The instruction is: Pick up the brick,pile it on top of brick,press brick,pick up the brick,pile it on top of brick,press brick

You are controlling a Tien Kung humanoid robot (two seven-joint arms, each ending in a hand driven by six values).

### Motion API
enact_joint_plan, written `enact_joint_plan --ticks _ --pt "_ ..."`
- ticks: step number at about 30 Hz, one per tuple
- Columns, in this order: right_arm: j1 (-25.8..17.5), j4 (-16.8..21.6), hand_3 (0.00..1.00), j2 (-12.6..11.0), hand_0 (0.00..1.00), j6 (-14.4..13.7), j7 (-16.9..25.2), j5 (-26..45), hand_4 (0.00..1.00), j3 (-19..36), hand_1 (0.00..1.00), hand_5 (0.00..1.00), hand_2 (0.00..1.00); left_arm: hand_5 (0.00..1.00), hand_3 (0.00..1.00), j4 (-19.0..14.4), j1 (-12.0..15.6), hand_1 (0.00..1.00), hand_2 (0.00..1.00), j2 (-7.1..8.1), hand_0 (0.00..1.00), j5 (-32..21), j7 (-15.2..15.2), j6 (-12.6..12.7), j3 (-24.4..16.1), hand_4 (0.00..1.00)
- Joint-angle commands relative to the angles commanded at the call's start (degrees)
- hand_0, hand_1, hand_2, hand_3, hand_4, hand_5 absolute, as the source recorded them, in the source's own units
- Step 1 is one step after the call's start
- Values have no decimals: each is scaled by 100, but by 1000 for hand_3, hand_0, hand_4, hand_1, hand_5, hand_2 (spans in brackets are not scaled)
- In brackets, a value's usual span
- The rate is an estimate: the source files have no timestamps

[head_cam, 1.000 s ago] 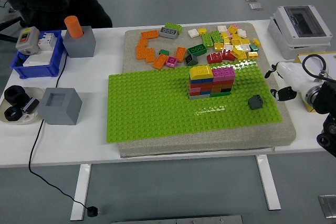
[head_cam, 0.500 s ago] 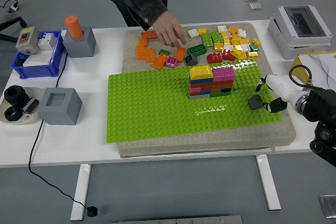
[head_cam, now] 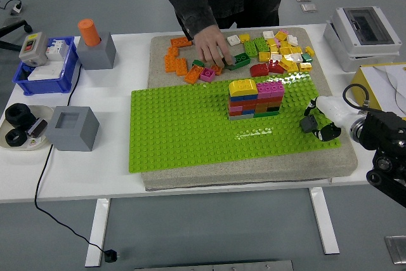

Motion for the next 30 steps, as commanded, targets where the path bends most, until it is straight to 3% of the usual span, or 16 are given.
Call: enact_joint_plan --ticks 30 --pt "90 -313 594 117 688 -98 127 131 635 -40 743 92 797 285 588 0 -4 586 553 -12 630 -25 -5 0 33 598"
